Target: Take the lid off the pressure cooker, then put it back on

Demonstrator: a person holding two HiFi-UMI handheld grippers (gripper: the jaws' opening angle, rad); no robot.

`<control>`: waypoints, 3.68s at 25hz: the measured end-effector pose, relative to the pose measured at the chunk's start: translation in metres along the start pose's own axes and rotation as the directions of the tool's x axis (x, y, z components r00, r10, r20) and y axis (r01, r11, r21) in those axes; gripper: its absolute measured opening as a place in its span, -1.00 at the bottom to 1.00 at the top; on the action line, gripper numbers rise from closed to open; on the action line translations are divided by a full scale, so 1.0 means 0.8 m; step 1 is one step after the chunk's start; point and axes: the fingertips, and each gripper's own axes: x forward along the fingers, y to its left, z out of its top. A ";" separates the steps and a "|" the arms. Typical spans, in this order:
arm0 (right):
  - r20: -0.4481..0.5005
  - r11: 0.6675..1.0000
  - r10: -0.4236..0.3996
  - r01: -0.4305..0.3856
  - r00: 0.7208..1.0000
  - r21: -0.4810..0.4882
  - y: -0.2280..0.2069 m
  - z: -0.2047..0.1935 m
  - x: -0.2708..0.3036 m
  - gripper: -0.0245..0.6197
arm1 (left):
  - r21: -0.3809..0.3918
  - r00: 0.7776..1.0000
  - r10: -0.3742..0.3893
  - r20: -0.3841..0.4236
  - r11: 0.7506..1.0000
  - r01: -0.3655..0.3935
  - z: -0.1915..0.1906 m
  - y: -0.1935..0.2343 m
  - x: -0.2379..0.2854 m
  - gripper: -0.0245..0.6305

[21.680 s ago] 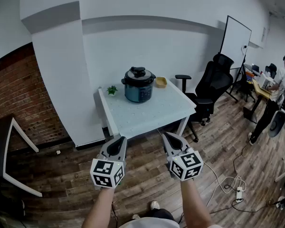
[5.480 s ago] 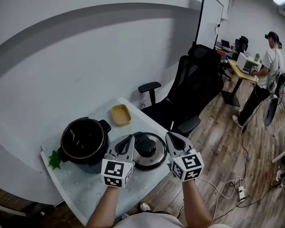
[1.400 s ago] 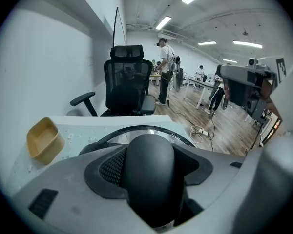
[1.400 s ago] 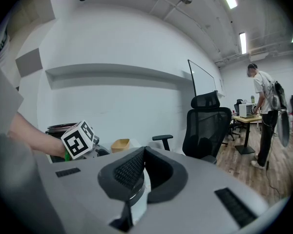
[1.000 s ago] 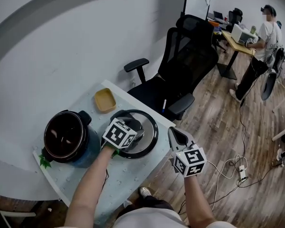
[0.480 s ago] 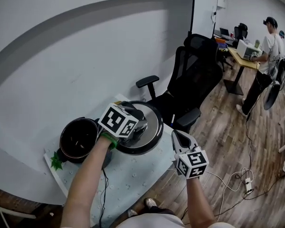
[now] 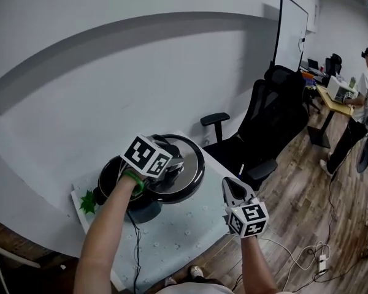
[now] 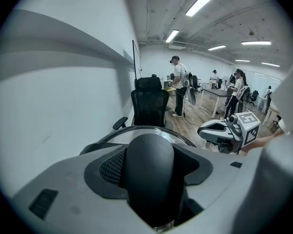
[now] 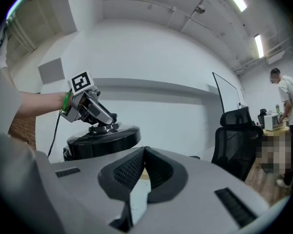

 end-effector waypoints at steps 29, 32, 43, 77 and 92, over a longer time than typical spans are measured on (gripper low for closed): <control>-0.041 0.980 0.197 -0.197 0.980 -0.007 0.117 -0.014 0.091 -0.92 | -0.187 0.989 0.119 -0.086 0.973 -0.134 -0.137 0.127 -0.098 -0.08; -0.048 0.983 0.185 -0.186 0.981 -0.004 0.115 -0.019 0.091 -0.92 | -0.177 0.991 0.101 -0.084 0.977 -0.115 -0.141 0.128 -0.093 -0.08; -0.073 0.989 0.144 -0.145 0.987 0.002 0.116 -0.033 0.092 -0.92 | -0.112 0.997 0.001 -0.083 0.994 -0.010 -0.151 0.125 -0.081 -0.08; -0.149 0.999 -0.007 0.000 0.989 -0.051 0.099 -0.049 0.060 -0.92 | 0.209 0.907 -0.390 -0.161 0.885 0.417 -0.180 0.104 -0.068 -0.08; -0.168 0.999 0.006 -0.013 0.986 -0.040 0.107 -0.060 0.069 -0.92 | 0.201 0.902 -0.415 -0.120 0.880 0.431 -0.184 0.101 -0.054 -0.08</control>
